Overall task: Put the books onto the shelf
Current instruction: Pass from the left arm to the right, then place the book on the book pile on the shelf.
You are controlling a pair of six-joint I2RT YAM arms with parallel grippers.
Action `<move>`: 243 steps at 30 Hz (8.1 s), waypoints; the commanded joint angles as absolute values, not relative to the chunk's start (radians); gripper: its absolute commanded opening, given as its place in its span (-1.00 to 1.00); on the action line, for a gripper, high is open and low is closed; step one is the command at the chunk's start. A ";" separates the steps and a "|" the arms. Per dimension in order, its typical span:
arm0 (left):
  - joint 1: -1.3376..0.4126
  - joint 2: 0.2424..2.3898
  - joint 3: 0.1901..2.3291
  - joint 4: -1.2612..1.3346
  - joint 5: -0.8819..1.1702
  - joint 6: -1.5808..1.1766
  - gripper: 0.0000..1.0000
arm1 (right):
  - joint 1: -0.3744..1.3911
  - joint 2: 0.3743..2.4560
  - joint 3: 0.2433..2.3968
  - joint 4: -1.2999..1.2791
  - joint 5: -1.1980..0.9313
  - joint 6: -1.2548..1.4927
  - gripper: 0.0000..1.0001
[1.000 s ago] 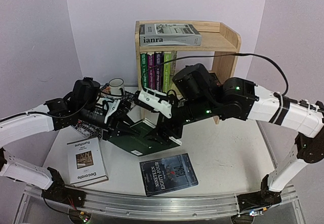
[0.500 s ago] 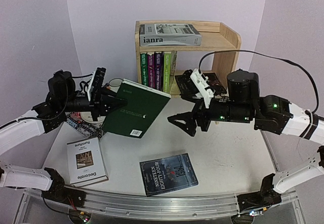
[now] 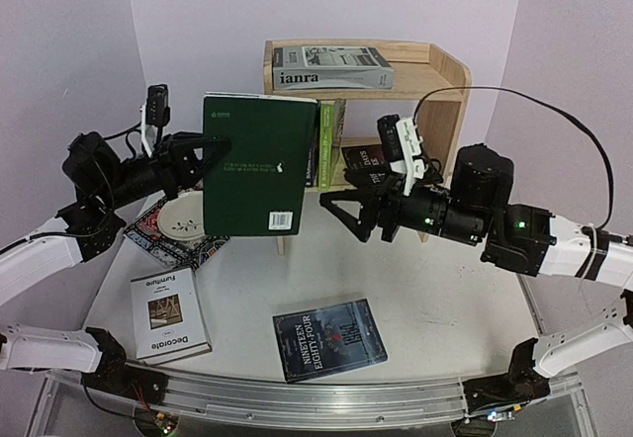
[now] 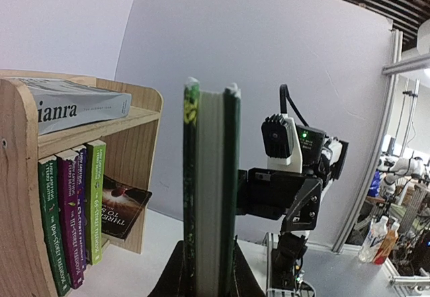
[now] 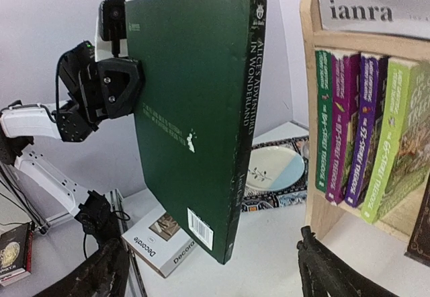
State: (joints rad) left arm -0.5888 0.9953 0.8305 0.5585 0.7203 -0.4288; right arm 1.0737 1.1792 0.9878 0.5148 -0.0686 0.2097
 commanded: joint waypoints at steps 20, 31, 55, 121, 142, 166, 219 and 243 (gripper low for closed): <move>-0.589 1.057 1.010 0.758 0.862 -0.781 -1.00 | 1.071 1.307 1.112 0.751 -0.284 0.408 -0.16; -0.589 1.038 0.986 0.765 0.874 -0.782 -1.00 | 1.071 1.344 1.145 0.761 -0.316 0.440 -0.48; -0.589 0.784 0.897 0.231 0.553 -0.168 0.99 | 1.071 1.051 1.111 -0.055 -0.158 -0.323 -1.00; -0.590 0.795 0.925 0.052 0.511 -0.089 0.99 | 0.815 1.219 1.278 0.047 0.530 -1.250 -1.00; -0.589 0.803 0.921 0.053 0.512 -0.080 0.99 | 0.696 1.352 1.339 0.133 0.439 -1.242 -1.00; -0.589 0.810 0.913 0.053 0.512 -0.064 0.99 | 0.615 1.490 1.337 0.281 0.331 -1.248 -1.00; -0.589 0.847 0.915 0.060 0.538 -0.090 0.99 | 0.569 1.520 1.430 -0.118 0.258 -1.126 0.67; -0.589 0.838 0.908 0.061 0.542 -0.087 0.99 | 0.532 1.642 1.557 -0.198 0.270 -1.109 0.71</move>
